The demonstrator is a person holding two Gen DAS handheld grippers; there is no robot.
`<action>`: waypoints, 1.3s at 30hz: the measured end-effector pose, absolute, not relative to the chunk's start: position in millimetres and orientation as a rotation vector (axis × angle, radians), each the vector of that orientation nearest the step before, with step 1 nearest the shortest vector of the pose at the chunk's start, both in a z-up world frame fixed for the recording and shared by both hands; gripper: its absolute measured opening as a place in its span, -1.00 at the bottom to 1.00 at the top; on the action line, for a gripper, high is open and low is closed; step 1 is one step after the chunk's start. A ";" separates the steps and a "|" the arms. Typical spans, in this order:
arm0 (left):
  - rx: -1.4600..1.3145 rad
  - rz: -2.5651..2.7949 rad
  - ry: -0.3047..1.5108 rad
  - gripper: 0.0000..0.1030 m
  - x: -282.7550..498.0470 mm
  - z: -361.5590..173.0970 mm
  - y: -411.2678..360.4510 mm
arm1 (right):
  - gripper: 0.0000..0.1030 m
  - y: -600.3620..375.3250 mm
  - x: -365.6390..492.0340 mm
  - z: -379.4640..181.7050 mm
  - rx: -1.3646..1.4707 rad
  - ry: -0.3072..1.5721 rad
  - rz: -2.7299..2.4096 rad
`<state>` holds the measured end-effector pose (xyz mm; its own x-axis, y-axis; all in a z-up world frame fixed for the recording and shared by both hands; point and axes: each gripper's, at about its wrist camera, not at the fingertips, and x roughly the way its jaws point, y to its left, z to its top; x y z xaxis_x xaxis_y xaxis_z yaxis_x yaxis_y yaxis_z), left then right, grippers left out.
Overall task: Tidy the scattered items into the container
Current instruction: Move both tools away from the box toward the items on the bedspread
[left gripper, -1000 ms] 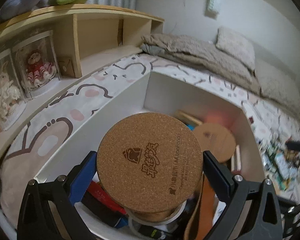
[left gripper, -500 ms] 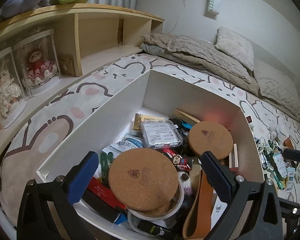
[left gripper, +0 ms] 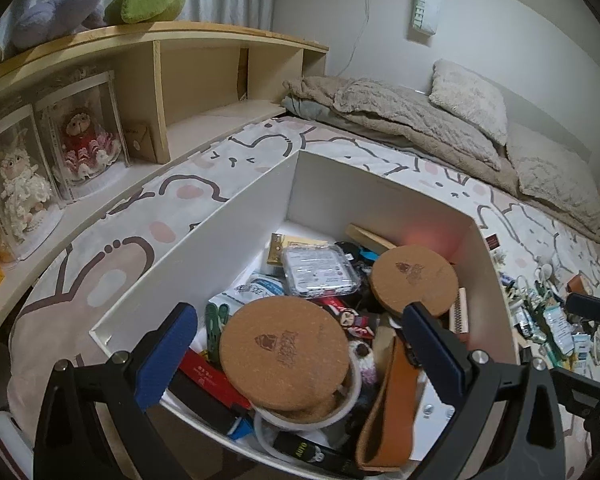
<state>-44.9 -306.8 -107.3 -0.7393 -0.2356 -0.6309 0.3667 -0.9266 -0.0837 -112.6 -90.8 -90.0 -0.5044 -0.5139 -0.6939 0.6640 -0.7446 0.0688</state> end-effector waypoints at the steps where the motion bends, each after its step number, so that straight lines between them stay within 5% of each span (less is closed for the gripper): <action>1: 0.917 -2.651 0.286 1.00 -43.8 -105.9 -304.5 | 1.00 -89.2 -111.4 -88.4 0.930 0.259 -2.246; 39: 0.756 -2.856 0.128 1.00 -11.4 -58.0 -229.3 | 1.00 1.2 -87.2 -65.8 0.665 0.030 -2.564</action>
